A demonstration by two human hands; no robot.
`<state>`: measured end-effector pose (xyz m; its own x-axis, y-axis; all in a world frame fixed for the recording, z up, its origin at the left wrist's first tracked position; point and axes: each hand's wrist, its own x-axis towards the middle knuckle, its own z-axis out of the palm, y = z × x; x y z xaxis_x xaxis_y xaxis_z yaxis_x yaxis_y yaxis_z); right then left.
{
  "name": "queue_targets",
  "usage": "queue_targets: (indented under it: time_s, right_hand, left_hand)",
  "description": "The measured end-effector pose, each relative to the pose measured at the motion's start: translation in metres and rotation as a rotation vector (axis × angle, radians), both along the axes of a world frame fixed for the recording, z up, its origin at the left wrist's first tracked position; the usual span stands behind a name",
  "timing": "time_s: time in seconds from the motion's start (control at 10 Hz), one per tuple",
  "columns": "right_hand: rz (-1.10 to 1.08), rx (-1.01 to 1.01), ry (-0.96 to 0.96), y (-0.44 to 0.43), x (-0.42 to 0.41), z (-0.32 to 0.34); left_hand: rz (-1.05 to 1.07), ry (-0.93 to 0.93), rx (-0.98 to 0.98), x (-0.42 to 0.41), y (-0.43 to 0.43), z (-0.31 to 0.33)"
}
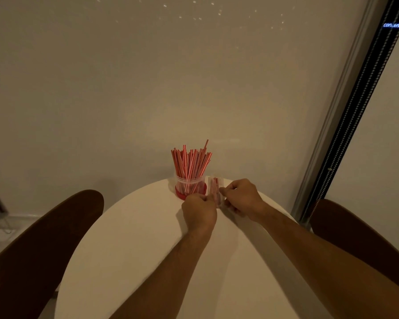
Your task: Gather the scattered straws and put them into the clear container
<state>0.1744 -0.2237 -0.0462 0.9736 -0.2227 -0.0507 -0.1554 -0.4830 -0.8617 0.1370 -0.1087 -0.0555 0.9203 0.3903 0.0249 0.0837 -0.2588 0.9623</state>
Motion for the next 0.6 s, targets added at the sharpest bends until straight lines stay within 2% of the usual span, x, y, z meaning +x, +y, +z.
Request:
queue_targets:
  time_s: [0.5, 0.6]
  right_hand:
    - [-0.005, 0.028, -0.012, -0.006, -0.008, 0.003]
    - [0.008, 0.063, -0.009, -0.011, -0.02, 0.001]
  left_hand:
    - [-0.052, -0.003, -0.033, -0.006, 0.006, 0.001]
    - [-0.056, 0.039, 0.013, -0.017, 0.014, 0.001]
